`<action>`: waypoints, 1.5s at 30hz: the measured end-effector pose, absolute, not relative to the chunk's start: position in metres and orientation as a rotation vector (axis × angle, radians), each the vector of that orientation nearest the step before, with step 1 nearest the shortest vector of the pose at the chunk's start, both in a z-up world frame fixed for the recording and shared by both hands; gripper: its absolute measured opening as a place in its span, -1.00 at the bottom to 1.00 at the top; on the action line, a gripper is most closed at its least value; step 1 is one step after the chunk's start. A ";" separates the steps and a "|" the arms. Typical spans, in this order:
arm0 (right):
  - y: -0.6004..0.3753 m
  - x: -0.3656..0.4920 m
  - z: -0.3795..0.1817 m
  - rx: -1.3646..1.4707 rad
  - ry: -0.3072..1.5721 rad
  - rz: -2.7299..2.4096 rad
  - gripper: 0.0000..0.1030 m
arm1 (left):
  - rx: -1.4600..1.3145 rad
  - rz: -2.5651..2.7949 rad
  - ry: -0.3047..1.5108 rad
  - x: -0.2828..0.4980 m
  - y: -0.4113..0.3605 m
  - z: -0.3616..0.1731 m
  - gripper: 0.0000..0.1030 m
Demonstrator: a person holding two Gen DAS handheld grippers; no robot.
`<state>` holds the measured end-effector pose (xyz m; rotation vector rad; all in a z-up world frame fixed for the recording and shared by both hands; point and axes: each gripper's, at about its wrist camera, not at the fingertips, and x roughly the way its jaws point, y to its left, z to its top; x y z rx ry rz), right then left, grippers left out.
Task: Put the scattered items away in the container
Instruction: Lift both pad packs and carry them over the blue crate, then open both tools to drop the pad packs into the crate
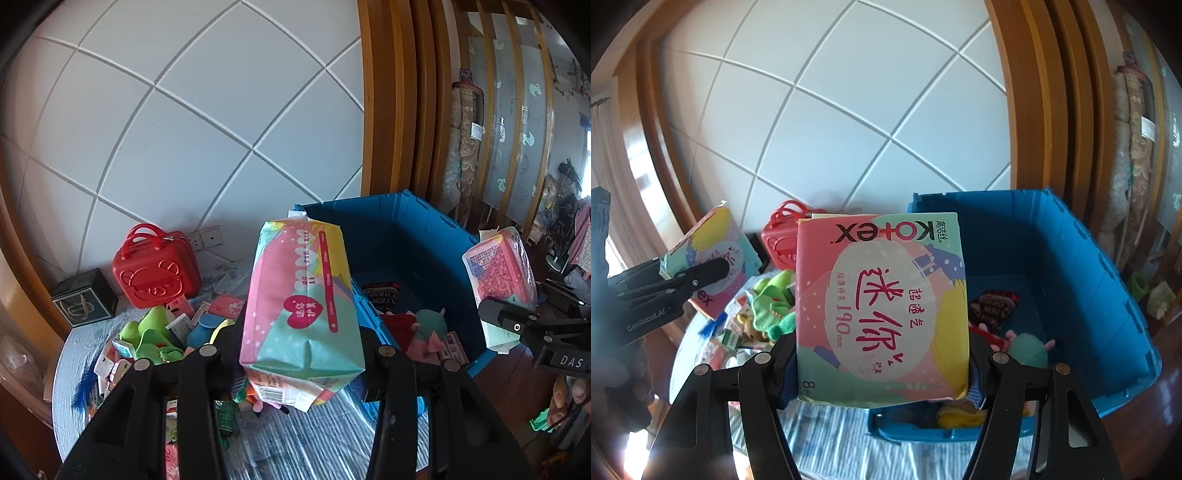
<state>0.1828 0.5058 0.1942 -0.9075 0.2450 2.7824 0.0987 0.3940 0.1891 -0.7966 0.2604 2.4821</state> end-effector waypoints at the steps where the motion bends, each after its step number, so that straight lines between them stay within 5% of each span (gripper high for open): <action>1: 0.513 0.185 0.195 -0.904 0.253 2.778 0.30 | -0.795 2.475 0.272 0.099 0.402 0.190 -0.17; 24: 0.646 0.214 0.175 -0.878 0.425 2.614 0.30 | -0.811 2.233 0.423 0.090 0.580 0.175 -0.17; 41: 0.711 0.206 0.164 -0.880 0.466 2.540 0.32 | -0.823 2.159 0.430 0.071 0.636 0.164 -0.17; 43: 0.716 0.204 0.164 -0.899 0.447 2.588 0.38 | -0.831 2.156 0.411 0.068 0.637 0.164 -0.13; 44: 0.717 0.203 0.164 -0.893 0.440 2.583 0.69 | -0.843 2.160 0.415 0.065 0.638 0.163 0.06; 45: 0.718 0.202 0.165 -0.886 0.433 2.577 0.92 | -0.851 2.174 0.411 0.063 0.638 0.163 0.52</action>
